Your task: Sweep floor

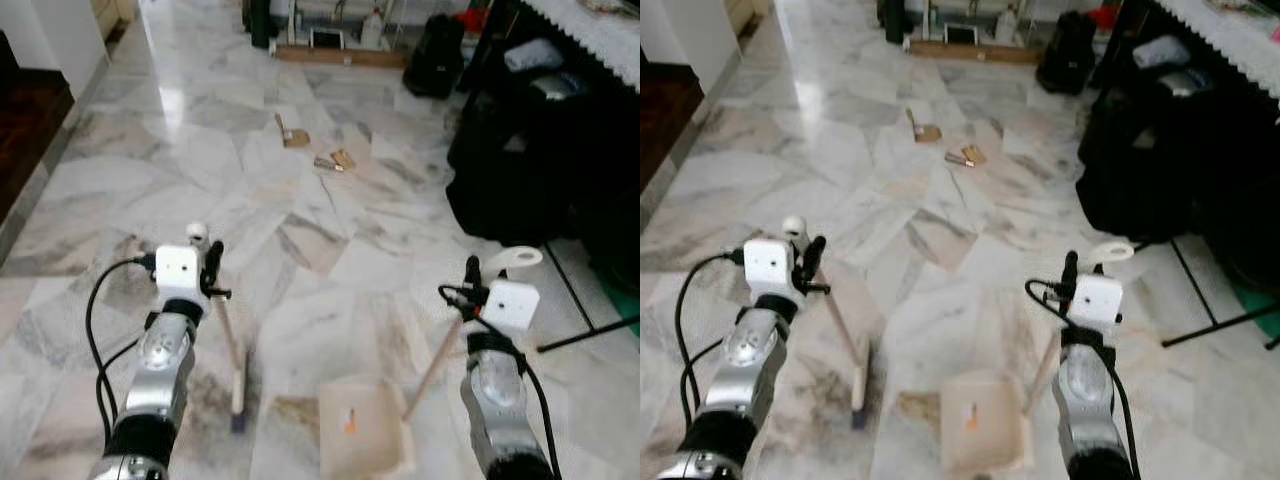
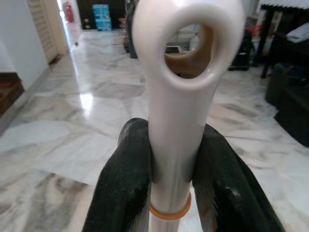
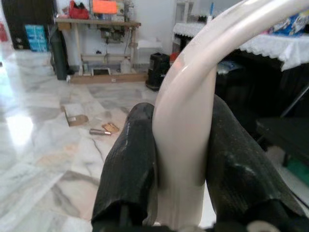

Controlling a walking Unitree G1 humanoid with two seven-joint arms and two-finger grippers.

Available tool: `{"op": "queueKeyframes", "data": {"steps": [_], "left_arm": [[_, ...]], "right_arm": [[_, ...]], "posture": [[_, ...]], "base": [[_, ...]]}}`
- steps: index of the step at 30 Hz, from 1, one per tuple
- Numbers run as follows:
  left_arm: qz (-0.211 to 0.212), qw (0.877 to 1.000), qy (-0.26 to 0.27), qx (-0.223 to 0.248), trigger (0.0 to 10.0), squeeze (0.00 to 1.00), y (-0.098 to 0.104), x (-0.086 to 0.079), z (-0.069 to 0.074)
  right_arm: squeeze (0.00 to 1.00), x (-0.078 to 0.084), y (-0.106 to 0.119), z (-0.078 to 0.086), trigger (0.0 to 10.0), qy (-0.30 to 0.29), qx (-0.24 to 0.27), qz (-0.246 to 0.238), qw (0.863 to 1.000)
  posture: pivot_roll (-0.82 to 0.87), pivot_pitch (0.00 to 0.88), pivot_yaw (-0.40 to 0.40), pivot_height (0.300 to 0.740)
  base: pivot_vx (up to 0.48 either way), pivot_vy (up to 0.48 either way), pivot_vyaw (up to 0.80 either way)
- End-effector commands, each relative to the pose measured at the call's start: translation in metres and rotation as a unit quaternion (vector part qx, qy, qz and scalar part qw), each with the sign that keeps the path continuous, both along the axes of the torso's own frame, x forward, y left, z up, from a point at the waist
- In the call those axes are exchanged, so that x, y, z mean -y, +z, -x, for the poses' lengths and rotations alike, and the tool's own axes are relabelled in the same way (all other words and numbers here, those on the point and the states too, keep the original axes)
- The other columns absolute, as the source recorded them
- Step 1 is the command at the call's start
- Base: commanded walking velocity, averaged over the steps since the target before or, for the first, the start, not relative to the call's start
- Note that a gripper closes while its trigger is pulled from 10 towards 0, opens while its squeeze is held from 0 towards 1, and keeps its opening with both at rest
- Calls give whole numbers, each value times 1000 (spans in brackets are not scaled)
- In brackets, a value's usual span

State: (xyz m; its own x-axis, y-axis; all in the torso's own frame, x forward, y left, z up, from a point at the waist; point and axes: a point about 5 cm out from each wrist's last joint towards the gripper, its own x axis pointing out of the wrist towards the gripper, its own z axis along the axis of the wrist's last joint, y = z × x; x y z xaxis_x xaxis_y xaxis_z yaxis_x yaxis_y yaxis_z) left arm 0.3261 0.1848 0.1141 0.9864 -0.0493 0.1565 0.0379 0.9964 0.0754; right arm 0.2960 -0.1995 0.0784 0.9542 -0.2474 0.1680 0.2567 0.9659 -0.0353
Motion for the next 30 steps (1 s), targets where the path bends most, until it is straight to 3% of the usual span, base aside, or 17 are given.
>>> {"op": "queueKeyframes", "data": {"steps": [1, 30], "left_arm": [[-2, 1000, -14, 25, 10000, 0, 9, 7, -2], [7, 1000, 1, 4, 10000, 0, -9, -6, 4]], "right_arm": [[0, 6, 8, -2, 10000, -6, 18, 9, 1000], [0, 3, -15, 6, 10000, 4, -14, 1, 1000]], "posture": [[128, 117, -97, 740], [132, 100, -96, 740]], "base": [[349, 0, 0], [334, 0, 0]]}}
